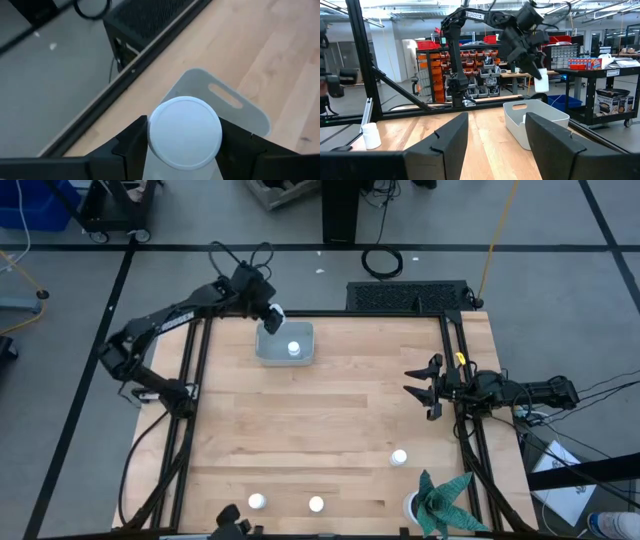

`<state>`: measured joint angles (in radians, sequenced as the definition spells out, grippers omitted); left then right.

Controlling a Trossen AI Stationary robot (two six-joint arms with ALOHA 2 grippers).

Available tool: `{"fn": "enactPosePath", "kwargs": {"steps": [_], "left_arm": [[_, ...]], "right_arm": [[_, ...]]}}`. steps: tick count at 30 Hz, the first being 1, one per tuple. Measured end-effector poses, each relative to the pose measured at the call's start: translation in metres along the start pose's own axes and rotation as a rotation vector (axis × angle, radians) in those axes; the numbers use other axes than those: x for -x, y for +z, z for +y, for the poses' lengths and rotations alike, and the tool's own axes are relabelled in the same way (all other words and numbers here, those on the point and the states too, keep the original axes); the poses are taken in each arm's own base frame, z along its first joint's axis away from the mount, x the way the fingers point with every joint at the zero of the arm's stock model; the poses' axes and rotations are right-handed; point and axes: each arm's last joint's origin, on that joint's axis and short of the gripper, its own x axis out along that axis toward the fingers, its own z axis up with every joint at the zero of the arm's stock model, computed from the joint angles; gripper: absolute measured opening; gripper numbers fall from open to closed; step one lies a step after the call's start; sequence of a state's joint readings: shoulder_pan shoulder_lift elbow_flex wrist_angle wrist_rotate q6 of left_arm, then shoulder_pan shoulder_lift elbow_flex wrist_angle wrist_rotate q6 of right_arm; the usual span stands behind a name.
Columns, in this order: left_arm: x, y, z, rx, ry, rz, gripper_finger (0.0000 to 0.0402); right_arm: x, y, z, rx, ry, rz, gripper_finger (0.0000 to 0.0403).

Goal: Pick and place pill bottles into a basket
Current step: Put the white medicine bottle into the gray bin

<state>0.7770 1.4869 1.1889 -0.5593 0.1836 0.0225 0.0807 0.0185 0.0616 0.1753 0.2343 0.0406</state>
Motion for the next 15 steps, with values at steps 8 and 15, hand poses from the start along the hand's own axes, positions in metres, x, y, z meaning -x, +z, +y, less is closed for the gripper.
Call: {"fn": "enactPosePath", "kwargs": {"steps": [8,15], "left_arm": [[-0.027,-0.006,-0.003,-0.012,-0.019,0.076,0.0181],[-0.048,-0.023,-0.003,-0.013,-0.019,0.15,0.0197]], "right_arm": [[0.0,0.0,0.0,0.0,0.0,0.0,0.0192],[0.0,0.0,0.0,0.0,-0.001,0.0,0.0192]]}}
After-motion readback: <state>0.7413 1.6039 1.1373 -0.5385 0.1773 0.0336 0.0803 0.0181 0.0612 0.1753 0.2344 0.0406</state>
